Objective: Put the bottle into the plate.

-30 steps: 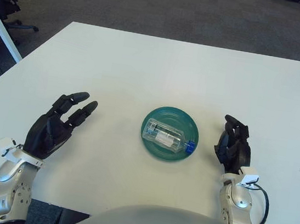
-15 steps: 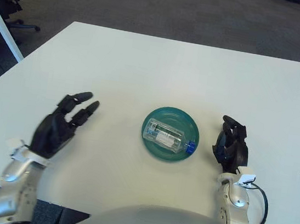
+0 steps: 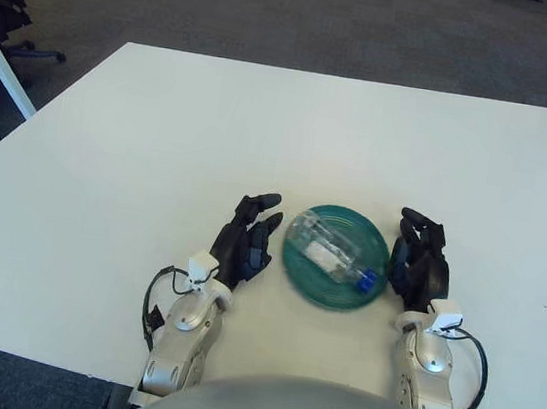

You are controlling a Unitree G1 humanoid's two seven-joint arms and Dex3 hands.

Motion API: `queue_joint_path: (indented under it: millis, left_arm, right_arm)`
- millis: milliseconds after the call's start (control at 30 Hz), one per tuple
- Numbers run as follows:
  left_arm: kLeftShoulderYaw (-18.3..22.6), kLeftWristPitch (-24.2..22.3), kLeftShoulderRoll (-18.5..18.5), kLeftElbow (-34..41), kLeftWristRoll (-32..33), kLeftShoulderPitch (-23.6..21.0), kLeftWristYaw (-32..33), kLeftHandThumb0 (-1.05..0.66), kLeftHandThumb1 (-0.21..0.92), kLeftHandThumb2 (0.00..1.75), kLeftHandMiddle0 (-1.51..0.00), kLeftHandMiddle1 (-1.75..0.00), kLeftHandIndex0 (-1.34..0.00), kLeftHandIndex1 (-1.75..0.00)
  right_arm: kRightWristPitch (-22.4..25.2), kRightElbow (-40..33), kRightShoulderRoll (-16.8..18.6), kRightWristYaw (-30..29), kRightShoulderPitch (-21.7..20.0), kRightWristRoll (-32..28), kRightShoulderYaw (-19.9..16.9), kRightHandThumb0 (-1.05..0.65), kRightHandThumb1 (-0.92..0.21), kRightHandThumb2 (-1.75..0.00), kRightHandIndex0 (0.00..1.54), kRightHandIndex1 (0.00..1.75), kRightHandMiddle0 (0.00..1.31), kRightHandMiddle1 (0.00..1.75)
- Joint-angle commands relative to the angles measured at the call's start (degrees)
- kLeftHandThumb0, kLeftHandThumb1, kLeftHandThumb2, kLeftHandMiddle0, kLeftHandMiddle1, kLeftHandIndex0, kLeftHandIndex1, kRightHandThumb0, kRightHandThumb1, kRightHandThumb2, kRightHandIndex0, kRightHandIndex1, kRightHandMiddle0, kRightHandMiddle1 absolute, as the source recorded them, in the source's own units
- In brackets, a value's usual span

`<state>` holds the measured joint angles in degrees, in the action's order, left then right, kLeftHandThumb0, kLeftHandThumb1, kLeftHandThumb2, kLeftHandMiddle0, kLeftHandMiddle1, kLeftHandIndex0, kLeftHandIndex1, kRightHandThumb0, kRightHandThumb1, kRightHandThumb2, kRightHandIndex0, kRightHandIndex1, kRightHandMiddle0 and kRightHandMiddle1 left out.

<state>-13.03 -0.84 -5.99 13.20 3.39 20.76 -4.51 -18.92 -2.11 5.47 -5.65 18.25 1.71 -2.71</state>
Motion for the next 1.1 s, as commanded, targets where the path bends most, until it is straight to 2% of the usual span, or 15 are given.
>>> queue_joint_path:
  millis: [0, 167, 333, 1067]
  left_arm:
    - [-1.76, -0.61, -1.34, -0.52, -1.30, 0.35, 1.56, -0.71, 0.92, 0.79, -0.33, -0.15, 0.00, -0.89]
    - [-3.69, -1.37, -0.80, -2.45, -3.73, -2.12, 2.76, -0.74, 0.92, 0.79, -0.31, -0.13, 0.00, -0.85]
    - [-3.72, -0.47, -0.95, -6.48, -4.68, -4.99, 3.71, -0.76, 0.92, 0.79, -0.32, -0.12, 0.00, -0.84]
    - [-1.91, 1.26, -1.93, -11.80, -2.24, -8.21, 5.02, -0.75, 0.92, 0.82, -0.39, -0.13, 0.00, -0.87]
  right_arm:
    - [0.69, 1.52, -0.18, -0.08, -0.69, -0.06, 0.02, -0.73, -0.92, -0.71, 0.38, 0.34, 0.01, 1.09]
    - [1.76, 1.20, -0.55, 0.29, -0.92, -0.16, 0.16, -0.74, -0.92, -0.71, 0.36, 0.34, 0.00, 1.06]
    - [2.52, 0.98, -0.69, 0.14, -0.96, -0.30, 0.00, -0.74, -0.92, -0.72, 0.37, 0.35, 0.00, 1.03]
    - [3.28, 1.06, -0.52, 0.69, -0.93, -2.44, -0.88, -0.68, -0.92, -0.70, 0.39, 0.37, 0.04, 1.06]
